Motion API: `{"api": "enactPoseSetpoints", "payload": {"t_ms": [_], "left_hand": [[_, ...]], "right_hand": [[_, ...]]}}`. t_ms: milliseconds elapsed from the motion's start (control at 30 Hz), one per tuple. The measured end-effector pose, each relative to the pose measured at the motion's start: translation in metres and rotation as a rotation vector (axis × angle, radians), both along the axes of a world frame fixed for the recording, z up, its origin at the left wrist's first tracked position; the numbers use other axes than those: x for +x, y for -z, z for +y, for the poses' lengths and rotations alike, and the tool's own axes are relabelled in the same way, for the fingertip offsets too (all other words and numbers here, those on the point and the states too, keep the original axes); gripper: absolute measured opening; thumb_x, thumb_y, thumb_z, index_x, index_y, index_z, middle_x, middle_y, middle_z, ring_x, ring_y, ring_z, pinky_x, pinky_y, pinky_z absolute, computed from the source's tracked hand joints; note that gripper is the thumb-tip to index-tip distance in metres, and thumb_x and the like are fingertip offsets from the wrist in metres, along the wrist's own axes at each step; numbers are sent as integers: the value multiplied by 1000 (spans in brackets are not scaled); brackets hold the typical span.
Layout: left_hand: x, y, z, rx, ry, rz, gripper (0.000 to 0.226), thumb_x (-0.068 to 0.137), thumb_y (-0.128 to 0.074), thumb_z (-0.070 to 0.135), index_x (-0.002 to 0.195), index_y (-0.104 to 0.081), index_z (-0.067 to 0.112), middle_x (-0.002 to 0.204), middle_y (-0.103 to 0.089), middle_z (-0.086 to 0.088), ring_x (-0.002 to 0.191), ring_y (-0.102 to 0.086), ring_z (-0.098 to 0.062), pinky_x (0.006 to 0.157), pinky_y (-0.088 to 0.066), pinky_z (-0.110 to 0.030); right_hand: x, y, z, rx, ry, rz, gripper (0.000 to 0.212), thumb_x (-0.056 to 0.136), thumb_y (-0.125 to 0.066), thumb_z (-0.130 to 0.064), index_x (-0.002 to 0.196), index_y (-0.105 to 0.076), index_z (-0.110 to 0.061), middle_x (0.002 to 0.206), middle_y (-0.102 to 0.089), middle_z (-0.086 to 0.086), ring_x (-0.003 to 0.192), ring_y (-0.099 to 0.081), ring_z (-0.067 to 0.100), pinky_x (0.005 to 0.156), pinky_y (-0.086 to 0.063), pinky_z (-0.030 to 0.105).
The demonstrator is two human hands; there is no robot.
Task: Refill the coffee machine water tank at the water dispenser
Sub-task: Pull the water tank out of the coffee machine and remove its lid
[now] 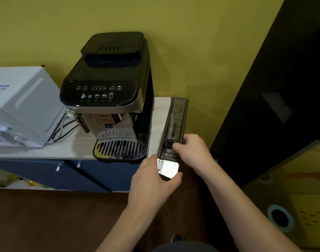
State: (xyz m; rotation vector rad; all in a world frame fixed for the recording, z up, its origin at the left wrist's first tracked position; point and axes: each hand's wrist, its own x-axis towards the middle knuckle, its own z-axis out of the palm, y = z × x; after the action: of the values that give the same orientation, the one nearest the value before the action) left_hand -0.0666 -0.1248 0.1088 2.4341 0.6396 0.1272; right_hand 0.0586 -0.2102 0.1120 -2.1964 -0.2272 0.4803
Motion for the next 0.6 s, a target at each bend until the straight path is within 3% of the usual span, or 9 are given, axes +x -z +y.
{"api": "enactPoseSetpoints", "payload": {"t_ms": [133,267,400,600], "left_hand": [[6,2,-1,-3,-1,-17,88,76,-65,63,146,-38,17,138,-50,3,123,-49,-16,88,-37,-22],[28,9,10,-12,-30,-28,88,74,-66,64,144,-41,17,138,-52,1,124,-50,-18,94,-42,-28],[64,19,25,-35,-76,-39,79,70,-63,67,132,-51,19,124,-58,1,111,-56,-17,87,-53,-36],[112,45,41,-85,-142,-36,69,76,-70,56,130,-51,19,119,-58,0,109,-57,-17,87,-54,-37]], "right_hand": [[7,2,-2,26,-1,17,27,84,-64,-22,64,-48,-14,58,-45,0,54,-44,17,53,-35,35],[30,4,12,50,-14,29,21,80,-64,-26,80,-66,-4,75,-67,14,70,-64,32,63,-53,47],[68,8,33,78,-57,69,12,86,-62,-19,82,-66,-8,73,-64,4,68,-62,22,63,-50,34],[117,29,58,85,-92,162,32,90,-61,-16,120,-66,-9,114,-71,10,103,-68,26,91,-56,44]]}}
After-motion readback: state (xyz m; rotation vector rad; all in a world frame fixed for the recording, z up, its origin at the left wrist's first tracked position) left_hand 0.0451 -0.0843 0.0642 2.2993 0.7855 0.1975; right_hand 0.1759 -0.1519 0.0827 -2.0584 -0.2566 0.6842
